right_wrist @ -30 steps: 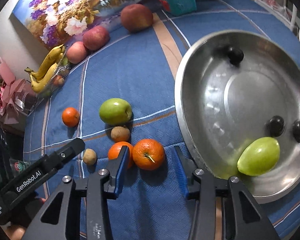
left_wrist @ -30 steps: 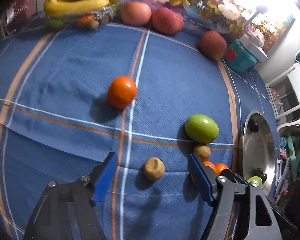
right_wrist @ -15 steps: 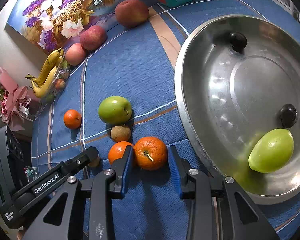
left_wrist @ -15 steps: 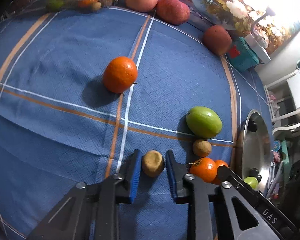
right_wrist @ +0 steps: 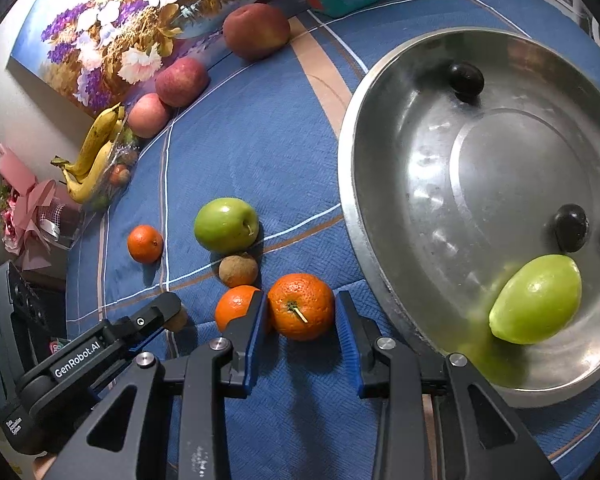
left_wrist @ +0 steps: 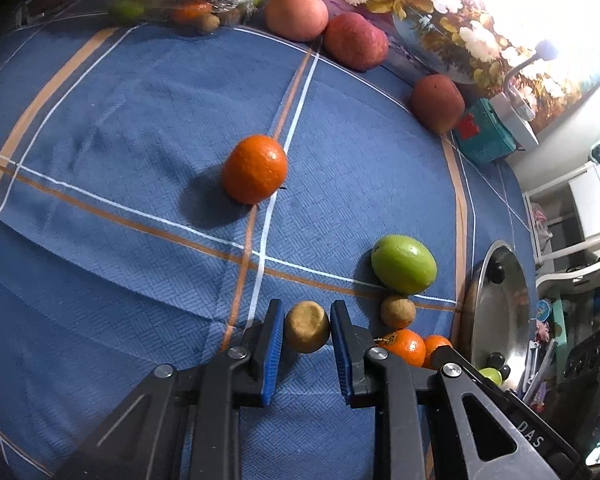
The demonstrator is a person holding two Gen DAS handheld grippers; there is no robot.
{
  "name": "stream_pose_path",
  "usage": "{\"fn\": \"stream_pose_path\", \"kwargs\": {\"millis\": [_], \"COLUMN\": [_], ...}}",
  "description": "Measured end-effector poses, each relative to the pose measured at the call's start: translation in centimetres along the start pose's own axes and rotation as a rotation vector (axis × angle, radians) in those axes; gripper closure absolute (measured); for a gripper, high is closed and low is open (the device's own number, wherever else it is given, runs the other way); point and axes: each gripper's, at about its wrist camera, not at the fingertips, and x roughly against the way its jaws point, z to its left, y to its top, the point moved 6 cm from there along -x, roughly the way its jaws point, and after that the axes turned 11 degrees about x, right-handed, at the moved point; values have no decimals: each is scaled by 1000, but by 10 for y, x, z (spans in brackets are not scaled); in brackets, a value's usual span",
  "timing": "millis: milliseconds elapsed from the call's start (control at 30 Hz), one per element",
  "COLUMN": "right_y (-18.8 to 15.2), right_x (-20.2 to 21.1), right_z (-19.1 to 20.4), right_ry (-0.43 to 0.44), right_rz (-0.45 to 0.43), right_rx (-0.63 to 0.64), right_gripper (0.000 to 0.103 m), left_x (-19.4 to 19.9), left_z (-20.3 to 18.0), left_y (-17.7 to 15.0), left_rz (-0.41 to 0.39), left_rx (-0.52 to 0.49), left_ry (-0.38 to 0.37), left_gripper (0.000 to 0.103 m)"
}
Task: Organize fruits
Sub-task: 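Grasp the brown kiwi with the left tool while the right tool grasps a tangerine, then carry kiwi and tangerine over the steel bowl and open both tools to drop them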
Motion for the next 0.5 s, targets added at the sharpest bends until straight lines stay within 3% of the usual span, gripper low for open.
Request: {"fn": "stream_pose_path", "kwargs": {"millis": [500], "right_y": [8], "right_x": [27], "right_z": [17], "right_ry": [34], "right_rz": [-68], "right_rx": [25], "right_gripper": [68], "left_x": [21], "left_z": [-1], "left_y": [14], "left_rz": [-70], "left_rx": [22], "left_ry": [-16], "left_gripper": [78]}}
